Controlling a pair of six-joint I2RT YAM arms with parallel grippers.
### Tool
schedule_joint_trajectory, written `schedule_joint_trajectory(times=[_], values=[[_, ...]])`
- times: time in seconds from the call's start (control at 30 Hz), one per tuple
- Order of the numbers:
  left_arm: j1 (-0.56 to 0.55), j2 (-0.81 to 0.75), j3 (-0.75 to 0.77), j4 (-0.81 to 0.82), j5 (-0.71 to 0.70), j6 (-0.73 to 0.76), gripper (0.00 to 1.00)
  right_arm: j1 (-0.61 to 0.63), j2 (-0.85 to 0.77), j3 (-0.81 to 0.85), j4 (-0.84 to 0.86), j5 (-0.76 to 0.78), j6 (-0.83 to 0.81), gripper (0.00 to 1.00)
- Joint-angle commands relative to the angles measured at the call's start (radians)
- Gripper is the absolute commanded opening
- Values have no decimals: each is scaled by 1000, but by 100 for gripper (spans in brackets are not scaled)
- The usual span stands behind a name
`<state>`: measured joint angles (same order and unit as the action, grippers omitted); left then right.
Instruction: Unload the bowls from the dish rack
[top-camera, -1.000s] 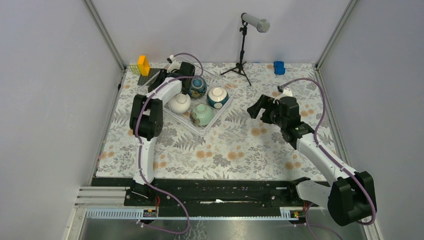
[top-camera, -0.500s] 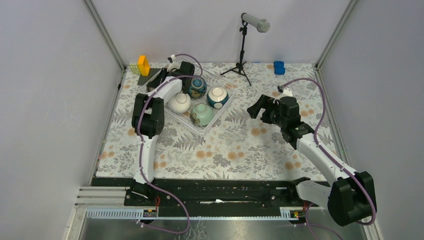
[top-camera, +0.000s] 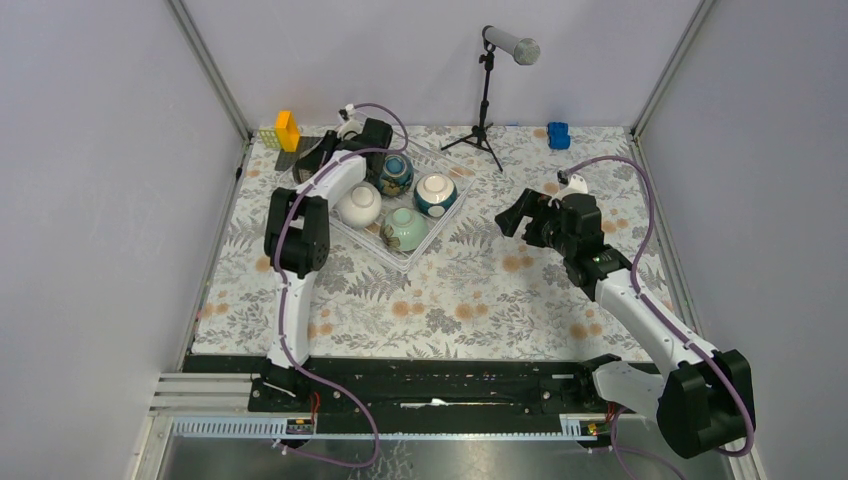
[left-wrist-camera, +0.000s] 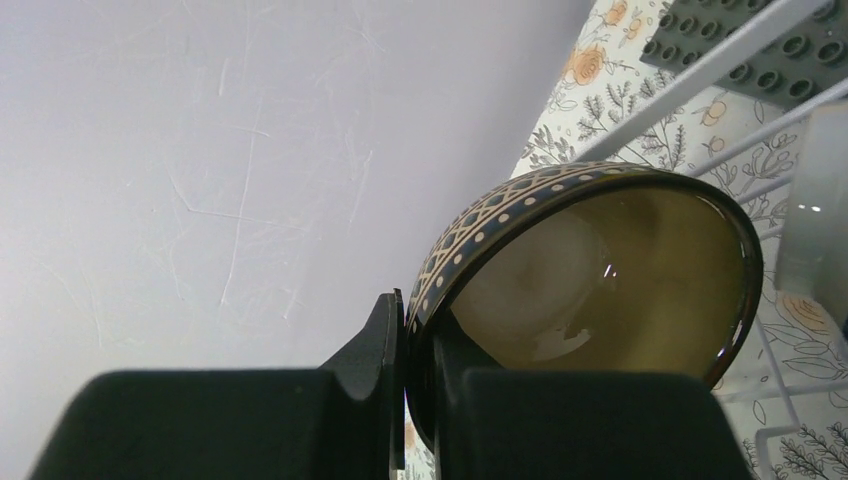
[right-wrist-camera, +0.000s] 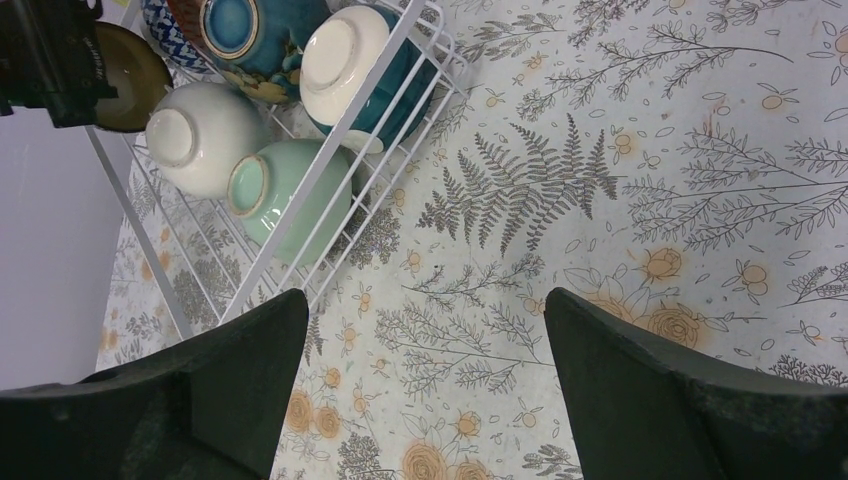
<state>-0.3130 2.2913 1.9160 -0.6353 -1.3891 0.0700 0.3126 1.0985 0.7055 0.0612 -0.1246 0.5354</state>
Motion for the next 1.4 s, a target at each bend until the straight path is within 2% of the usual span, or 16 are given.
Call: schedule_joint_trajectory(times=[0.0, 0.23, 0.33, 0.6, 0.83, 1.0, 1.1, 1.13, 1.23, 1.37], values=[[-31, -164, 30, 32, -73, -4, 0, 8, -31, 43, 0, -10, -7, 95], [-66, -261, 24, 29, -83, 1, 0, 8, -41, 68, -28, -17, -14, 96], [-93, -319, -4, 28, -38, -23, 0, 8, -45, 90, -44, -37, -14, 96], [-198, -544, -97, -29, 340, -238, 0, 8, -42, 181, -101, -142, 17, 86], [-286, -675, -199, -29, 674, -363, 0, 8, 6, 299, -225, -94, 75, 82], [-328, -707, -250, -1, 934, -442, 0, 8, -25, 302, -221, -90, 93, 85], [-369, -716, -296, 50, 1046, -481, 0, 8, -48, 273, -209, -106, 104, 98], [-382, -716, -306, 65, 1075, -494, 0, 8, -53, 266, -199, -119, 93, 95], [-427, -708, -331, 111, 1129, -533, 0, 8, -42, 265, -212, -112, 81, 75], [-495, -678, -328, 133, 1091, -570, 0, 15, 21, 323, -302, -86, 54, 71]])
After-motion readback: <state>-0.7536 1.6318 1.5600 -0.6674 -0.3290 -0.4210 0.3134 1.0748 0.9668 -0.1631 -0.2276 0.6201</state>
